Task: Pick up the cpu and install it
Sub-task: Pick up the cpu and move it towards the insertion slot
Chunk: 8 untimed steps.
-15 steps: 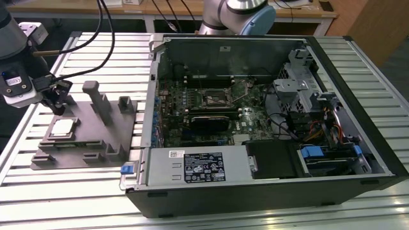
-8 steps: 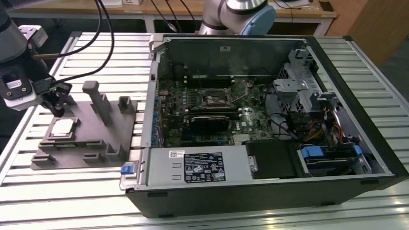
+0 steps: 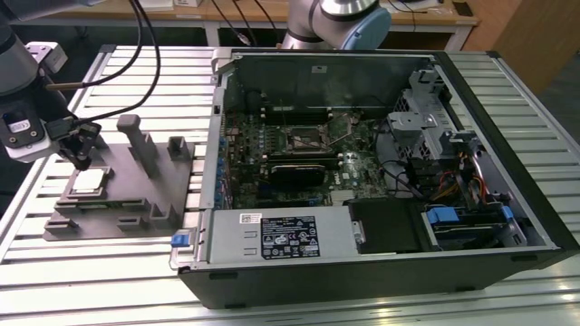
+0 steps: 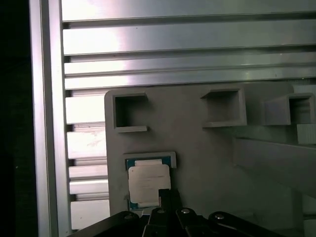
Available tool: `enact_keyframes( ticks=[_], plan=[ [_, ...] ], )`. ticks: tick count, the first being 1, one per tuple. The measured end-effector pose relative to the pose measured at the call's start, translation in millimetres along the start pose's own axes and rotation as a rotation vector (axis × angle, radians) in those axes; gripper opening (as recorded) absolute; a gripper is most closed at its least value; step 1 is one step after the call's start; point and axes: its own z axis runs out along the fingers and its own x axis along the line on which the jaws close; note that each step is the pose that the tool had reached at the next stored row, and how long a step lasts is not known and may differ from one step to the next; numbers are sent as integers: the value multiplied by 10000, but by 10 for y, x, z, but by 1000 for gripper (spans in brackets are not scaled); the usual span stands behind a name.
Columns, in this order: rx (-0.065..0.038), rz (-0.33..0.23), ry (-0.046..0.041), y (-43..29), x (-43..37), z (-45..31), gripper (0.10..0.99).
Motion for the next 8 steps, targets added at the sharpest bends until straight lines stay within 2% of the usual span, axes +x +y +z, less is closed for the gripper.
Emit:
enact_keyframes(
  ticks=[8],
  plan=[
    [0, 0, 7, -27, 39, 98, 106]
  ],
)
